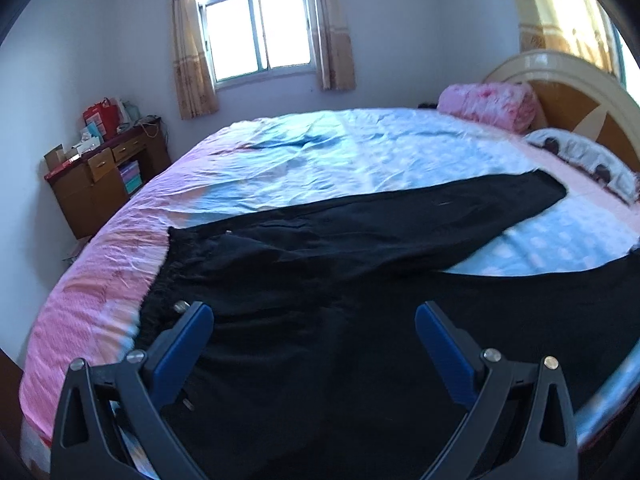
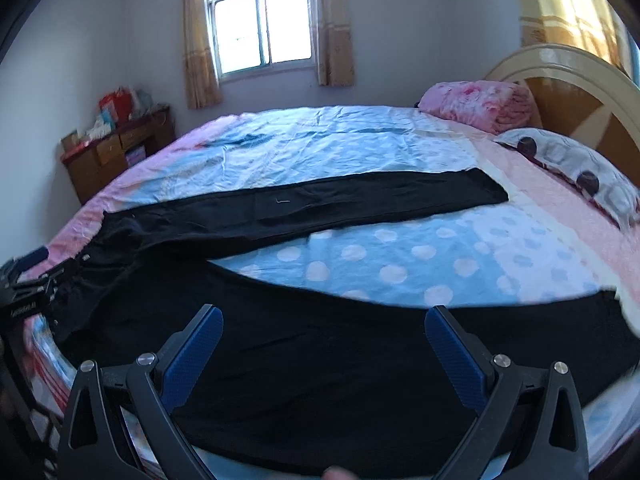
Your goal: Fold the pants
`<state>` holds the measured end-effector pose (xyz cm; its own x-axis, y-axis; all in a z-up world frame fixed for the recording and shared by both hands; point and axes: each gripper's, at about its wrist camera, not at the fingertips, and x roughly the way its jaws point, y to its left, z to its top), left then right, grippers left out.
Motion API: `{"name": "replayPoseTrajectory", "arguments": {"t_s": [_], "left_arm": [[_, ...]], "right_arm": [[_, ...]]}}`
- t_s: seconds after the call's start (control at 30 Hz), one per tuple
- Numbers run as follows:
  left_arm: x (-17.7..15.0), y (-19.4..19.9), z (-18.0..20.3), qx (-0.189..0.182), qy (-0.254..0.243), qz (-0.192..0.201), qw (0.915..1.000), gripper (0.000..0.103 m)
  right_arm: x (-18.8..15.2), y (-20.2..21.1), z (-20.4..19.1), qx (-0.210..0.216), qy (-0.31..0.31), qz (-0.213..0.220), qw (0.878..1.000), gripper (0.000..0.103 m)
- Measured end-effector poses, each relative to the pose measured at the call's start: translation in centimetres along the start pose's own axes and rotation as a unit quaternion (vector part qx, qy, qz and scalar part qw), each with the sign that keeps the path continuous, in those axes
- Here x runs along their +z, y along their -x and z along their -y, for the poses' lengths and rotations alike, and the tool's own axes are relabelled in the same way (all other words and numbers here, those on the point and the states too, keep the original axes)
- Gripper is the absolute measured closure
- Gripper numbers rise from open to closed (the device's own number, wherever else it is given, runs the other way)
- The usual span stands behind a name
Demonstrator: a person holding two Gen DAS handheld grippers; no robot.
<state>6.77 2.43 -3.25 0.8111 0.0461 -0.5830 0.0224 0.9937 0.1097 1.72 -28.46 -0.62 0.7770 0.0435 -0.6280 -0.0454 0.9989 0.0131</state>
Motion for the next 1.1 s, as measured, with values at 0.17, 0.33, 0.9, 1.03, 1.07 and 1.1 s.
{"name": "replayPoseTrajectory", "arguments": {"t_s": [0.17, 0.33, 0.9, 1.03, 1.07, 1.1], "left_arm": [[3.2, -5.3, -5.6, 0.043, -0.001, -0.015, 0.9990, 0.000], [6.0, -12.0, -11.9, 0.072, 0.036, -0.049, 0.9956, 0.001], [5.7, -24.9, -20.4, 0.008, 0.113, -0.160, 0.9806, 0.036], [5.8, -26.7, -20.1, -0.007, 0.107, -0.178, 0.9783, 0.039], [5.7, -27.0, -19.8, -0.005, 0.099, -0.182, 0.9783, 0.038], [5.7, -27.0, -19.8, -0.007, 0.100, -0.181, 0.9784, 0.037]], "right_arm": [[5.7, -2.8, 6.4, -0.007, -0.021, -0.017, 1.000, 0.001], [11.4, -9.6, 14.0, -0.047, -0.069, -0.052, 0.995, 0.001], [19.9, -28.4, 25.9, -0.118, -0.125, -0.122, 0.978, 0.005], [19.8, -31.1, 26.4, -0.118, -0.111, -0.139, 0.977, 0.021], [19.8, -31.6, 26.7, -0.118, -0.112, -0.141, 0.977, 0.021], [19.8, -31.9, 26.9, -0.118, -0.114, -0.141, 0.976, 0.021]]}}
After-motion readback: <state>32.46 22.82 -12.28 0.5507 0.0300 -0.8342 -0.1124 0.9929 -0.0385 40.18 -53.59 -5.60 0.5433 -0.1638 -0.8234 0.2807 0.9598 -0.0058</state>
